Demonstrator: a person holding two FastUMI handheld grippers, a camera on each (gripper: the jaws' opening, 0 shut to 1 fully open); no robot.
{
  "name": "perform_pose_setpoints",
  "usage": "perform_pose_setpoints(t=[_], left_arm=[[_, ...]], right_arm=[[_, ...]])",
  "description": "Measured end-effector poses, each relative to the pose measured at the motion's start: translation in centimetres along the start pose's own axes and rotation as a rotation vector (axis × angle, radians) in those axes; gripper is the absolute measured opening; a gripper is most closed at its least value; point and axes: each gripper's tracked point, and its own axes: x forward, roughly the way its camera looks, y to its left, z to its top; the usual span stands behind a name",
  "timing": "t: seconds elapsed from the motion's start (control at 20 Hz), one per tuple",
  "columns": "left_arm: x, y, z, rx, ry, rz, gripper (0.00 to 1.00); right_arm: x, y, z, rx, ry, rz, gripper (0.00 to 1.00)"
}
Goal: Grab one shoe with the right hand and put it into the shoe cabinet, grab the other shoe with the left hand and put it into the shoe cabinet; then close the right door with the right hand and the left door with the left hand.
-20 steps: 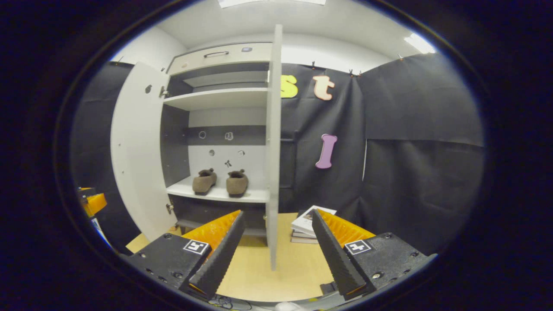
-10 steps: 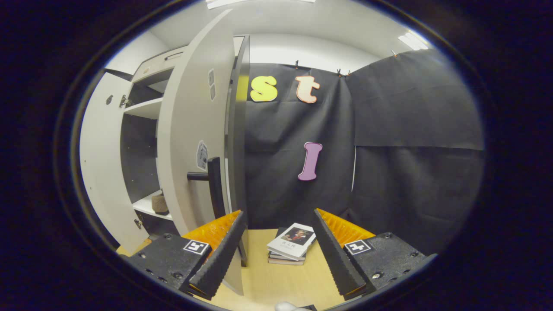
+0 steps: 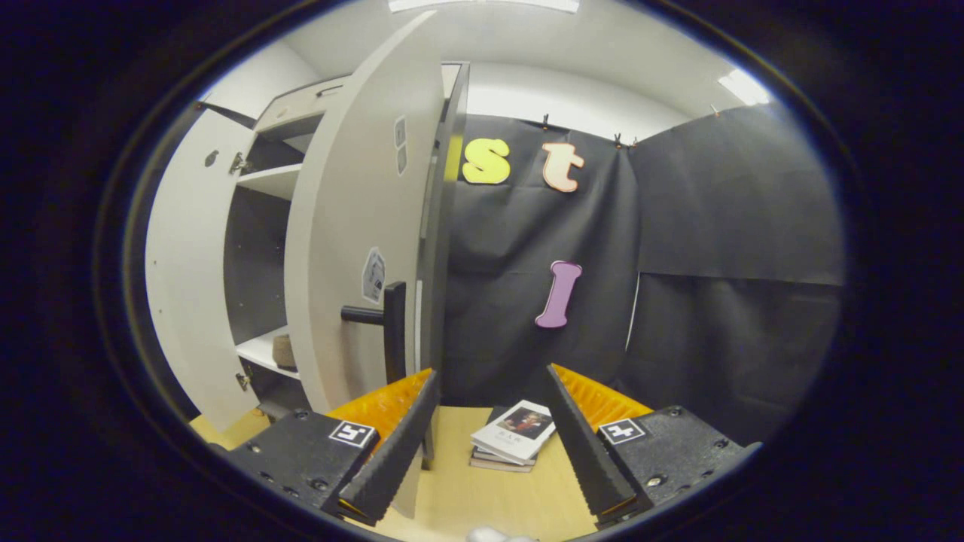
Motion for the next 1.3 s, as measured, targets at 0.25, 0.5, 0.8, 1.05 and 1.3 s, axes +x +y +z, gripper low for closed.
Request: perform_pose_setpoints(t=[0.25,0.5,0.8,1.05,1.3], left_arm=[[-0.2,0.3,0.0,-0.002,-0.003,0.009,0.96],[-1.1,1.4,0.0,-0.001,-0.004,0.034,0.96],[-2.2,2.6,-0.2,-0.001,0.006,0.054,0.96],[-3.0,3.2,-0.1,-0.002,0.007,0.063,0.96],[-3.2,4.4,0.0,-0.002,0.006,0.062,0.96]], right_arm=[[-0.4,3.3,-0.2,0.028,0.011,0.054,0.90],[-0.2,6.7,-0.2,0.032,0.014,0.114,0.94],[0.6,10.7,-0.1,0.035,0.014,0.188,0.90],[0.6,13.7,-0.6,0.030,0.031,0.259,0.94],[-1.3,14.5,-0.6,0.021,0.022,0.264,0.94]])
